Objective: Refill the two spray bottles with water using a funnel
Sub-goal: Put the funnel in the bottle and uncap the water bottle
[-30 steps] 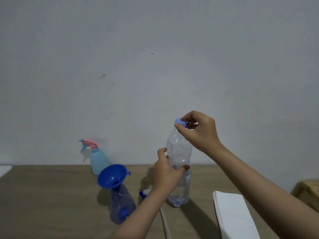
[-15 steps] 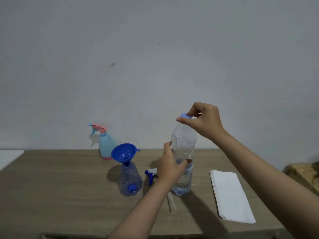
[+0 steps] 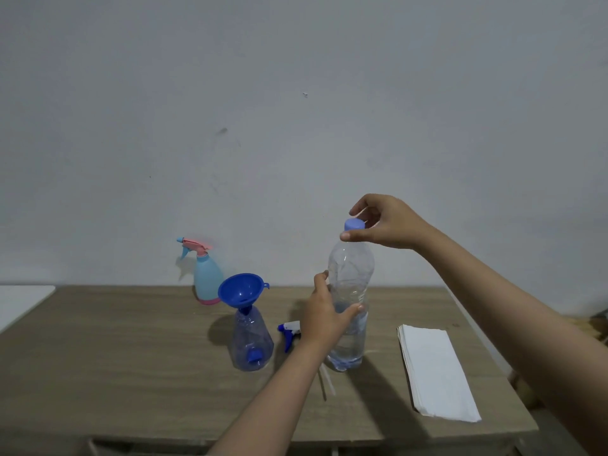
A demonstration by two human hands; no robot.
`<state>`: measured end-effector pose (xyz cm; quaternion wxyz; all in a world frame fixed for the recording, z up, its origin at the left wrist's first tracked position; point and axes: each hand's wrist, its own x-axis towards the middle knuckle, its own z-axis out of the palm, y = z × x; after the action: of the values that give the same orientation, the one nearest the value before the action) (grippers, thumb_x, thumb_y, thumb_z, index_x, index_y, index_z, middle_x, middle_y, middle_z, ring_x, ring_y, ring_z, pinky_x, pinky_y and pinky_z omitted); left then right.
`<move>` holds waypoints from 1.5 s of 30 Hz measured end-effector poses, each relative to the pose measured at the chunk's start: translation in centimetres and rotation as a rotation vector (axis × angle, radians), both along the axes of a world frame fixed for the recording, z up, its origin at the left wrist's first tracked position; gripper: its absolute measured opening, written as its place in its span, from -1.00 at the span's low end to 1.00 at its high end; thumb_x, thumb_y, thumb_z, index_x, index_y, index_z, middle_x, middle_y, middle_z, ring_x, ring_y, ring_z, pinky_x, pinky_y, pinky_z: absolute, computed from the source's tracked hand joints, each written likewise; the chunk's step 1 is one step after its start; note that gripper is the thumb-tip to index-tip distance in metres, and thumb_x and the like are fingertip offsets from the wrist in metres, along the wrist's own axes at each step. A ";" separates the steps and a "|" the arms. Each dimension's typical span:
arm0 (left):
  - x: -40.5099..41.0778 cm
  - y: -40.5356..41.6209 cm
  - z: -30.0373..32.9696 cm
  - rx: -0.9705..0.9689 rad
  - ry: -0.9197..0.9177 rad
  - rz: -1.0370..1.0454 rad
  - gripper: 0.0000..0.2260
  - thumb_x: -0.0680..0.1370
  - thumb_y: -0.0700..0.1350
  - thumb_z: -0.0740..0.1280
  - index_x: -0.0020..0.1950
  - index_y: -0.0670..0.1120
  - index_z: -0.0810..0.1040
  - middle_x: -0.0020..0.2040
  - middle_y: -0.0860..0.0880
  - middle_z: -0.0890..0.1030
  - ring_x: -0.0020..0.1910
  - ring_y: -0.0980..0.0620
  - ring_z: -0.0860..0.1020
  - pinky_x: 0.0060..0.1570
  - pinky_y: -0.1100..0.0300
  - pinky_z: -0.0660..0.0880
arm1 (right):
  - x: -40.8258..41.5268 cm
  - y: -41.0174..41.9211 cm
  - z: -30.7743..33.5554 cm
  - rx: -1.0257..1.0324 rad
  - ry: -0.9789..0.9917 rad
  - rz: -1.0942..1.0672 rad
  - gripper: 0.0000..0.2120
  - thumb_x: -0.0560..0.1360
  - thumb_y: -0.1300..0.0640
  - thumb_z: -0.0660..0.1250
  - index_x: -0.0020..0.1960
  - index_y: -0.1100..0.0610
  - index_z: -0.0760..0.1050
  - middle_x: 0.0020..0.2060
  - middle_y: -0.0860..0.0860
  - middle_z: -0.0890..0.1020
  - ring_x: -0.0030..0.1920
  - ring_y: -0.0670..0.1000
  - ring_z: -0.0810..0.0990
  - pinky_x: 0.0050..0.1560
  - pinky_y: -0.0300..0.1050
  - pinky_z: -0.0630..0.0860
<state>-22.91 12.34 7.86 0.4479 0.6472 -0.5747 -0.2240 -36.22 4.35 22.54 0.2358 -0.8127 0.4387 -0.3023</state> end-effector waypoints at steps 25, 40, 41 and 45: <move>0.5 -0.7 -1.0 -0.033 0.021 -0.016 -0.25 0.33 0.16 0.50 0.38 0.08 0.18 0.25 0.02 0.52 0.15 0.05 0.54 -0.04 0.25 0.53 | 1.2 -0.5 2.5 -0.066 0.387 0.069 -0.53 0.37 -0.19 0.44 0.24 -0.08 0.52 0.05 -0.04 0.59 -0.02 -0.08 0.57 0.01 -0.19 0.43; 0.6 -1.2 -1.8 -0.066 0.017 0.008 -0.26 0.33 0.15 0.51 0.38 0.10 0.20 0.19 0.05 0.54 0.09 0.06 0.55 -0.03 0.18 0.54 | -1.7 5.7 -9.3 -0.208 -0.848 -0.320 -0.81 0.35 0.18 0.54 -0.11 0.14 0.57 -0.22 0.06 0.66 -0.19 -0.01 0.67 -0.09 -0.17 0.59; 0.6 -1.2 -1.8 -0.070 0.018 0.009 -0.26 0.33 0.13 0.51 0.38 0.08 0.21 0.18 0.05 0.54 0.09 0.06 0.55 -0.02 0.19 0.51 | -1.8 6.7 -12.1 -0.187 -0.900 -0.416 -0.82 0.35 0.18 0.54 -0.13 0.12 0.56 -0.25 0.03 0.66 -0.20 -0.02 0.66 -0.10 -0.15 0.58; 0.6 -1.3 -2.2 -0.081 0.026 0.012 -0.25 0.33 0.10 0.53 0.40 0.05 0.22 0.19 0.01 0.55 0.11 0.04 0.54 0.01 0.21 0.46 | -2.0 11.0 -22.9 0.000 -0.736 -0.628 -0.83 0.34 0.16 0.55 -0.21 0.03 0.55 -0.26 -0.08 0.65 -0.18 -0.03 0.63 -0.17 -0.14 0.59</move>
<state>-22.30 11.03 5.67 0.4824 0.6290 -0.5736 -0.2066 -38.23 15.30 -0.38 0.2726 -0.4803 0.5502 -0.6264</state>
